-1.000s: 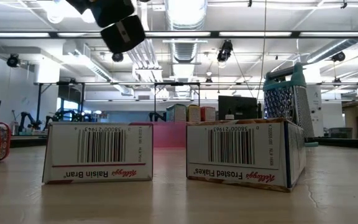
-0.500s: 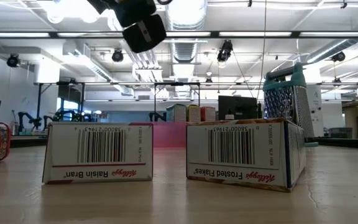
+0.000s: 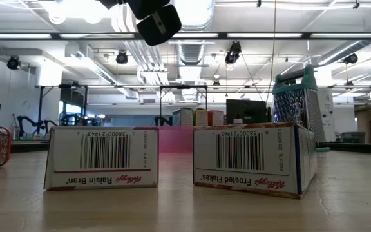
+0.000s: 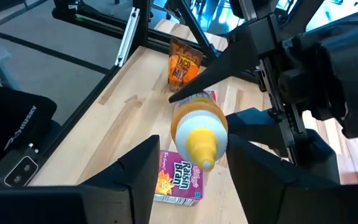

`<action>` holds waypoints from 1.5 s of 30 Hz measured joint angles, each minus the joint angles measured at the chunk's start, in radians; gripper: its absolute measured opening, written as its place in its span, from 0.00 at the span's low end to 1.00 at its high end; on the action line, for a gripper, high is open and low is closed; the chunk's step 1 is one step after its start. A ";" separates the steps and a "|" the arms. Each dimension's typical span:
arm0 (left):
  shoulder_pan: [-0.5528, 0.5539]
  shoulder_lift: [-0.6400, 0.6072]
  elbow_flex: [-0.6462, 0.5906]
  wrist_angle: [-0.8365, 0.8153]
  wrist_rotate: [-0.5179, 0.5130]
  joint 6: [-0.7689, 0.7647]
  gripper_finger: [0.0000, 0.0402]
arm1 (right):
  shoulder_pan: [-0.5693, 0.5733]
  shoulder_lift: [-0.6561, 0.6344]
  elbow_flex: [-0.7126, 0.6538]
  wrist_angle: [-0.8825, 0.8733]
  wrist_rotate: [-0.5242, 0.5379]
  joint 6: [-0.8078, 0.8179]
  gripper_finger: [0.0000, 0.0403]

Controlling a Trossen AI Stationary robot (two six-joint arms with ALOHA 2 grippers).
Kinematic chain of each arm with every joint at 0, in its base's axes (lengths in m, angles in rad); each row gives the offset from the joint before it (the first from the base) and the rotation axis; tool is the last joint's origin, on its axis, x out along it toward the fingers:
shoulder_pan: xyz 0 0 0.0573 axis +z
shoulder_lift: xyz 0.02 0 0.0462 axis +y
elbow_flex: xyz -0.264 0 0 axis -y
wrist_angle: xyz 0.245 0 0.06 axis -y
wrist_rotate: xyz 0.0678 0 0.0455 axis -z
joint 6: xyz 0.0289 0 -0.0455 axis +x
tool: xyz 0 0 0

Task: Pick & Place Kitchen Items
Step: Put the yellow food coloring bottle into the orange bin

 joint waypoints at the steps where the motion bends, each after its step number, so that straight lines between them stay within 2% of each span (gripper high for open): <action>1: 0.000 0.001 0.000 0.000 -0.003 0.003 0.38 | 0.000 0.000 0.000 0.000 0.000 0.002 0.44; 12: 0.001 0.002 -0.001 -0.001 -0.002 0.013 0.38 | -0.001 0.010 0.001 0.021 0.002 0.020 0.37; 23: 0.002 0.002 -0.002 0.001 -0.004 0.012 0.38 | -0.006 0.032 0.022 0.017 -0.002 0.016 0.47; 37: 0.003 0.002 -0.003 0.000 -0.004 0.022 0.38 | -0.011 0.032 0.022 0.017 0.002 0.012 0.28; 45: 0.003 0.002 -0.003 0.008 -0.005 0.040 0.39 | -0.013 0.032 0.022 0.016 0.000 0.014 0.31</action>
